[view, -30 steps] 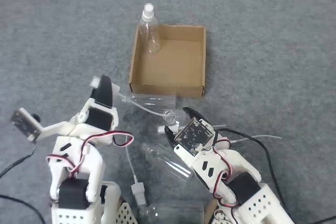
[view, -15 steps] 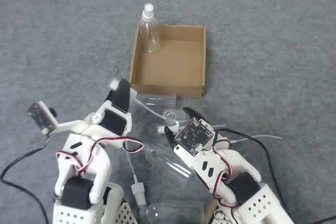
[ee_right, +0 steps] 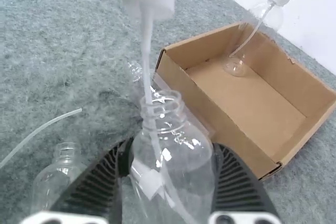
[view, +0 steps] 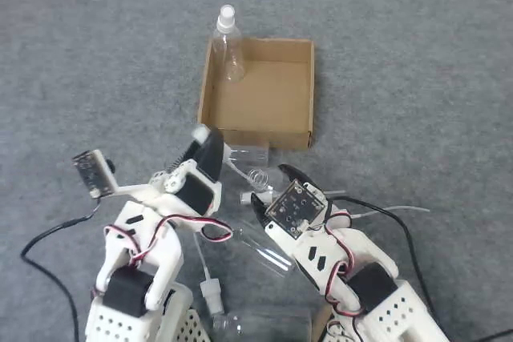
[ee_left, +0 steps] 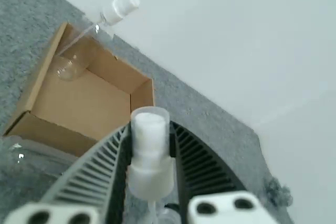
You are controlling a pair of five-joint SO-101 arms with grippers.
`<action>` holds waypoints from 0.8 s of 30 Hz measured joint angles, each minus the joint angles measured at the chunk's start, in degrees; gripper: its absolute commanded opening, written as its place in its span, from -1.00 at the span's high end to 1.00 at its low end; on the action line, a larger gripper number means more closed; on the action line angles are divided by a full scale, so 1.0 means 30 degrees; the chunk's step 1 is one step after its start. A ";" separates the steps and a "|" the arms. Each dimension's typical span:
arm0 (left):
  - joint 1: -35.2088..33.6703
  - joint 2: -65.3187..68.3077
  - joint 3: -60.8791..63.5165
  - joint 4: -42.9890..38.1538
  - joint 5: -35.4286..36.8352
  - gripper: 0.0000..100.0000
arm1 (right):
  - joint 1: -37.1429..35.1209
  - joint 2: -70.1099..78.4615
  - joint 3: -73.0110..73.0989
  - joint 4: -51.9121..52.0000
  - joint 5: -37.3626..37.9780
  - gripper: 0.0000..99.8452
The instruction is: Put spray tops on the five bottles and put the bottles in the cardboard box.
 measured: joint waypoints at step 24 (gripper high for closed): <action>0.3634 0.0000 0.1436 0.0000 -0.2286 0.97 | 0.0000 0.0000 0.0147 0.0000 0.0000 0.97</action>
